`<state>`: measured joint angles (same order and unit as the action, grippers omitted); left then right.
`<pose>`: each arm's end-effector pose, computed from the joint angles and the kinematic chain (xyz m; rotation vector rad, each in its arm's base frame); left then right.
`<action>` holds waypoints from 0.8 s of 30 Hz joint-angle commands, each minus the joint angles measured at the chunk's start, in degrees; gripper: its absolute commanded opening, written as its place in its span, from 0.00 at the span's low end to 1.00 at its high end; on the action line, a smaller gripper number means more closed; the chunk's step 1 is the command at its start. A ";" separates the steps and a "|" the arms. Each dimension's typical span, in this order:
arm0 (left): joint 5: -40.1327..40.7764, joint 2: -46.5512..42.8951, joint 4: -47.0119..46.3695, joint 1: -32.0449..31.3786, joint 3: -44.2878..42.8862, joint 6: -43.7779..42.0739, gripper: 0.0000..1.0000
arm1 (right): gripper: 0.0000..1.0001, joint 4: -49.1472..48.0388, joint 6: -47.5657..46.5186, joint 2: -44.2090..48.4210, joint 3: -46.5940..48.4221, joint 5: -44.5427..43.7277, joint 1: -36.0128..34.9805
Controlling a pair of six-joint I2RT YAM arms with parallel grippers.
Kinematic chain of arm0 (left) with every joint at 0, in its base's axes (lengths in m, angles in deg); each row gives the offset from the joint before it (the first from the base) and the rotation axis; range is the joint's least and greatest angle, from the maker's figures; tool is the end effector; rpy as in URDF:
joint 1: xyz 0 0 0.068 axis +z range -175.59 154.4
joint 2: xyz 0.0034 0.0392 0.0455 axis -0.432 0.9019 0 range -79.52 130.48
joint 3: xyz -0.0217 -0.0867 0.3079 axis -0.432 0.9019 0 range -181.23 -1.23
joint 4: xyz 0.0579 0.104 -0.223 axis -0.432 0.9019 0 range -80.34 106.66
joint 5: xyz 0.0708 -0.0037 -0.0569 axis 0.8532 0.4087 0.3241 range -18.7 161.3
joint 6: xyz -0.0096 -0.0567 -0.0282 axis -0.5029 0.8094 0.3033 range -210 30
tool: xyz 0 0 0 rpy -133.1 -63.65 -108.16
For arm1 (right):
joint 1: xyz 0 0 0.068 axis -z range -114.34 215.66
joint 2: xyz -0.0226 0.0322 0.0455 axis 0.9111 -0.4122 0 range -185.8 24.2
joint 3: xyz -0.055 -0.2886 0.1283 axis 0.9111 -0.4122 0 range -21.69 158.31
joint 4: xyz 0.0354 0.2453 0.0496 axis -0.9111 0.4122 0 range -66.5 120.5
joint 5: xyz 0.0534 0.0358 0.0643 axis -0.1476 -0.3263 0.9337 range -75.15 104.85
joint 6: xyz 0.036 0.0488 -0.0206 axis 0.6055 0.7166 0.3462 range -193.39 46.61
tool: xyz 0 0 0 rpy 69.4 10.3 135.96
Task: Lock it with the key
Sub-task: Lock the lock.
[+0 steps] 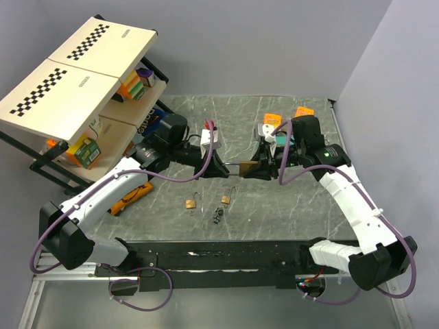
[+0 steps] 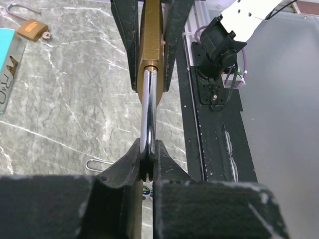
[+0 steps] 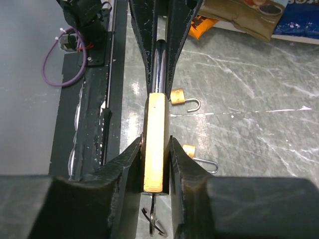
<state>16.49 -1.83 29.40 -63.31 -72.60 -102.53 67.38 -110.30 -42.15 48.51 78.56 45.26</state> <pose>0.2016 -0.2072 0.4080 1.3841 1.4814 -1.2386 0.1710 0.1111 0.4142 -1.4131 1.4233 1.0558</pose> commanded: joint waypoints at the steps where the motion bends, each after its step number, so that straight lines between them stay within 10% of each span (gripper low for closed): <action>1: -2.94 -2.72 -9.72 0.01 -3.16 1.28 0.01 | 0.17 -1.25 0.95 -0.97 2.67 3.45 -2.62; 5: -3.64 -2.19 -11.91 -0.34 -2.98 4.00 0.01 | 0.00 -4.58 3.94 -1.42 2.41 2.48 -3.59; 24: -1.71 0.97 -26.15 -5.17 -0.70 10.51 0.01 | 0.00 -16.27 16.07 -6.51 2.67 8.63 -6.84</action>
<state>17.45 -1.69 26.76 -62.85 -70.85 -95.78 63.42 -99.35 -47.26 49.84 79.25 43.84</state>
